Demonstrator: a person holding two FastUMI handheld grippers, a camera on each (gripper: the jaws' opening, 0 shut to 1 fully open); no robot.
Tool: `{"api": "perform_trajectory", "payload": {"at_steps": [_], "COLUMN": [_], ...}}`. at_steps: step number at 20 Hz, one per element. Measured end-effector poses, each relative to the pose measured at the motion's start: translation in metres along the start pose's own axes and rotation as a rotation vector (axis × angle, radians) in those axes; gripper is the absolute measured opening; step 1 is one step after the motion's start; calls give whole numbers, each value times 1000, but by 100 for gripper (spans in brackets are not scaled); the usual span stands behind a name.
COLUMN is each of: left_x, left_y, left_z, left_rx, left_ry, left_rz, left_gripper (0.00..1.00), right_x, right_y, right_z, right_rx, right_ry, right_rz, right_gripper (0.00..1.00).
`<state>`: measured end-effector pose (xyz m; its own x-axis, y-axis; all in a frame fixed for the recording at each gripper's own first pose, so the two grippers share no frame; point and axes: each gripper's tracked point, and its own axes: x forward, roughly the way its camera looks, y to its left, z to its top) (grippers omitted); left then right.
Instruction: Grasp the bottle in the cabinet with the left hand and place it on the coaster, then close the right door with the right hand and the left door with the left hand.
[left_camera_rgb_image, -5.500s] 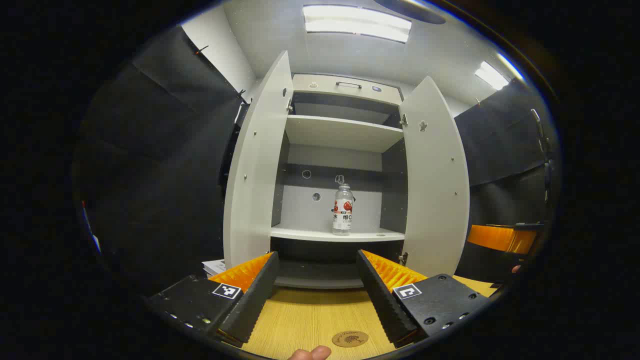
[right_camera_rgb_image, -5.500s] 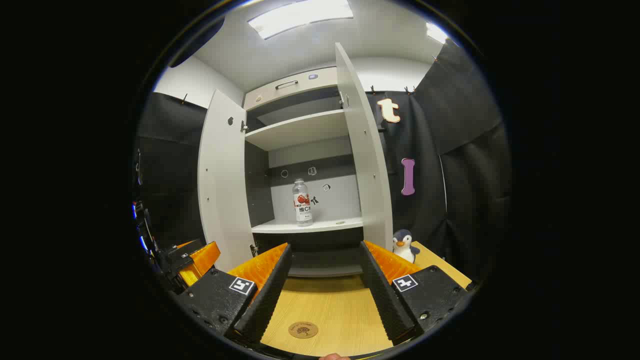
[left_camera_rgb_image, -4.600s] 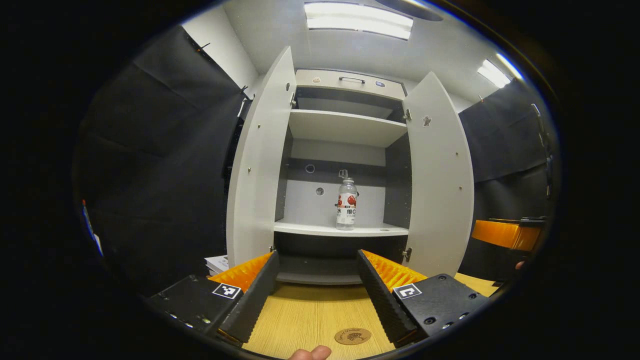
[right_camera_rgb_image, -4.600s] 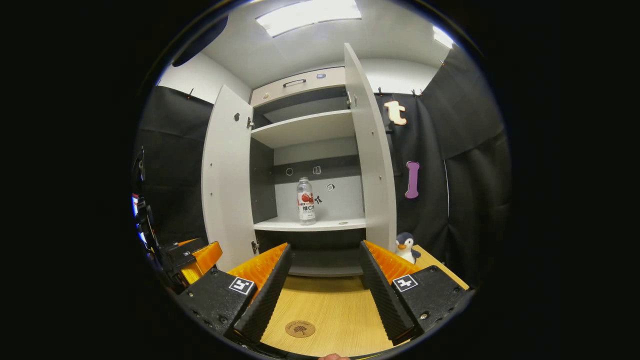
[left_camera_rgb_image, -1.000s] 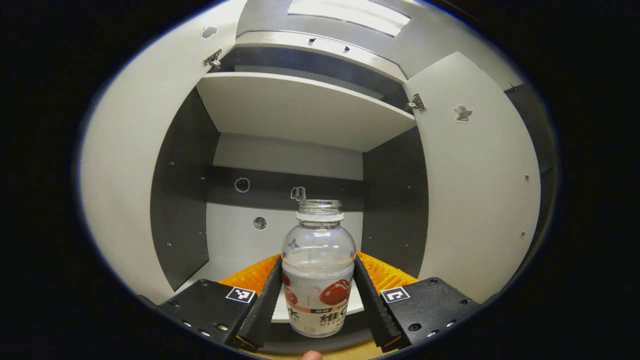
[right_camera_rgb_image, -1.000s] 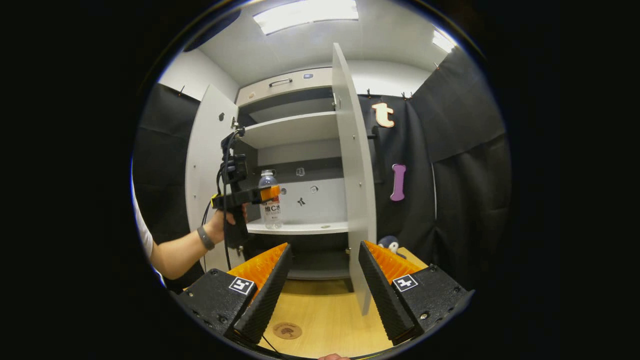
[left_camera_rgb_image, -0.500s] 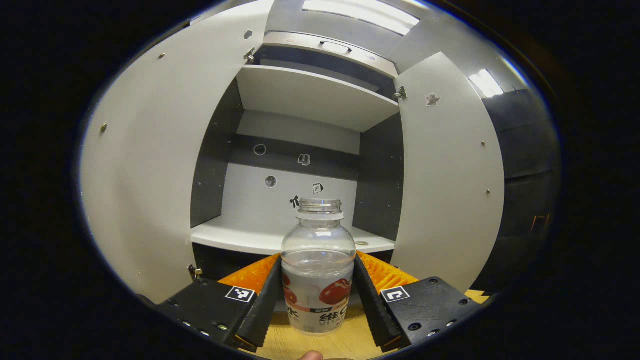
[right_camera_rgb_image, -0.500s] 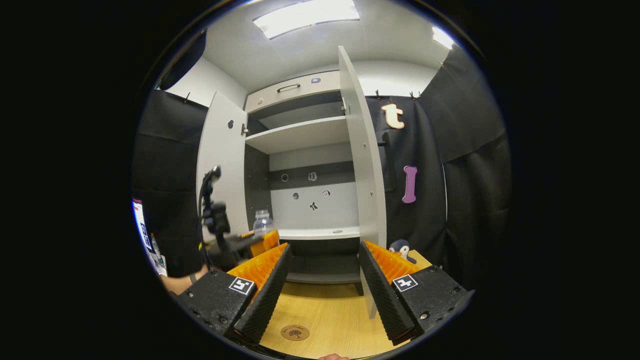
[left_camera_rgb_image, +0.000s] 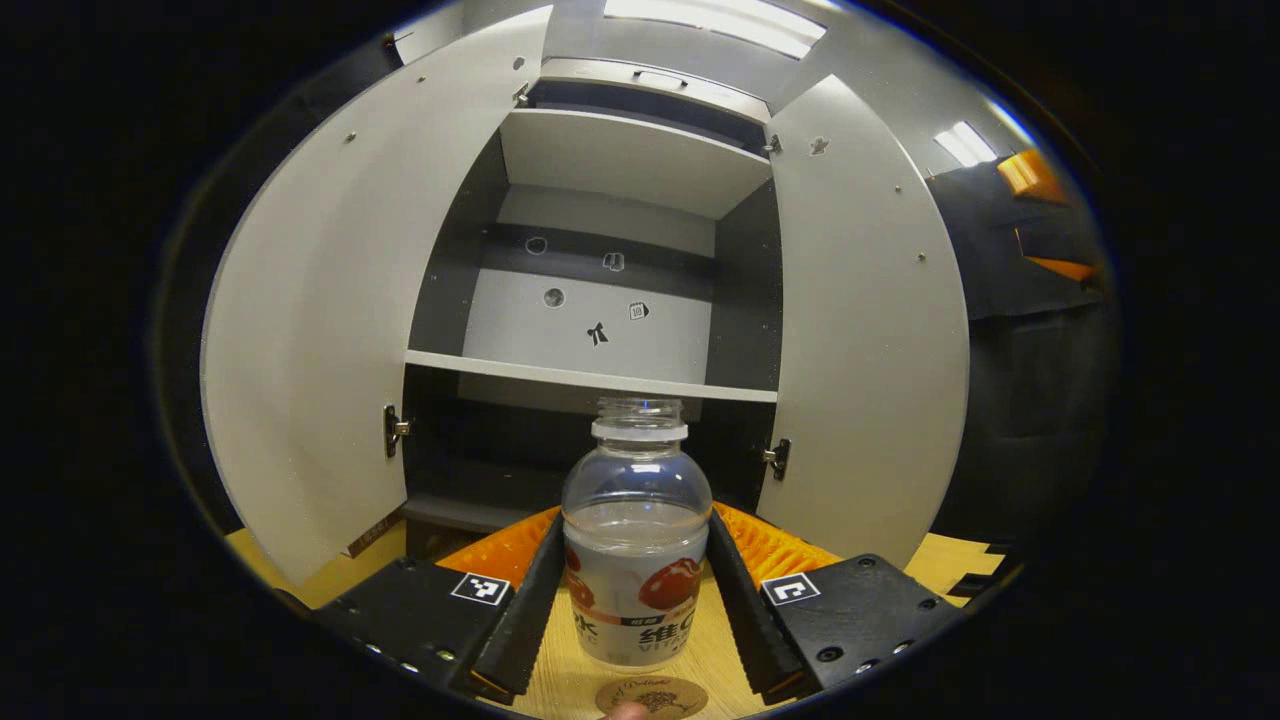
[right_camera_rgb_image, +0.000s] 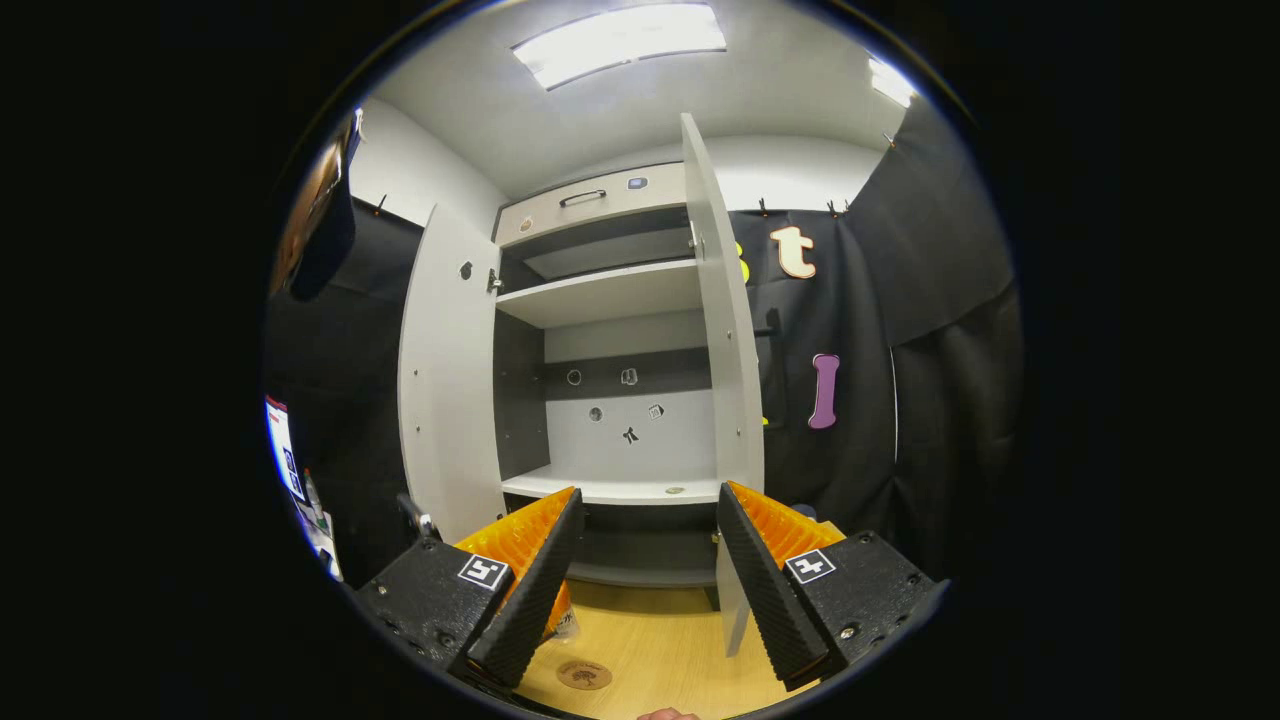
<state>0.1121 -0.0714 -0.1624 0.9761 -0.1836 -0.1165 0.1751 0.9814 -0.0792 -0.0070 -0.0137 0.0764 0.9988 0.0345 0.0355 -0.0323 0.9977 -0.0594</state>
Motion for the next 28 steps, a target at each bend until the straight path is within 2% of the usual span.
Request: {"api": "perform_trajectory", "payload": {"at_steps": [4, 11, 15, 25, 28], "left_x": [-11, -14, -15, -27, -28], "left_y": [-3, -10, -9, -10, -14], "left_z": [-46, -73, -90, -91, -92], "left_rx": [15, 86, 91, 81, 85], "left_ry": [40, 24, 36, 15, 15], "left_rz": [51, 78, 97, 111, 91], "left_gripper": [76, 75, 75, 75, 76], "right_x": [0, -1, 2, 12, 13], "right_y": [2, -3, -3, 4, 4], "right_z": [-1, -5, -11, -16, -19], "right_rx": [-12, -20, -31, -24, -22], "right_ry": [24, 48, 70, 93, 99], "right_rz": [-6, -23, -26, -10, -9], "right_gripper": [83, 83, 83, 83, 83]}}
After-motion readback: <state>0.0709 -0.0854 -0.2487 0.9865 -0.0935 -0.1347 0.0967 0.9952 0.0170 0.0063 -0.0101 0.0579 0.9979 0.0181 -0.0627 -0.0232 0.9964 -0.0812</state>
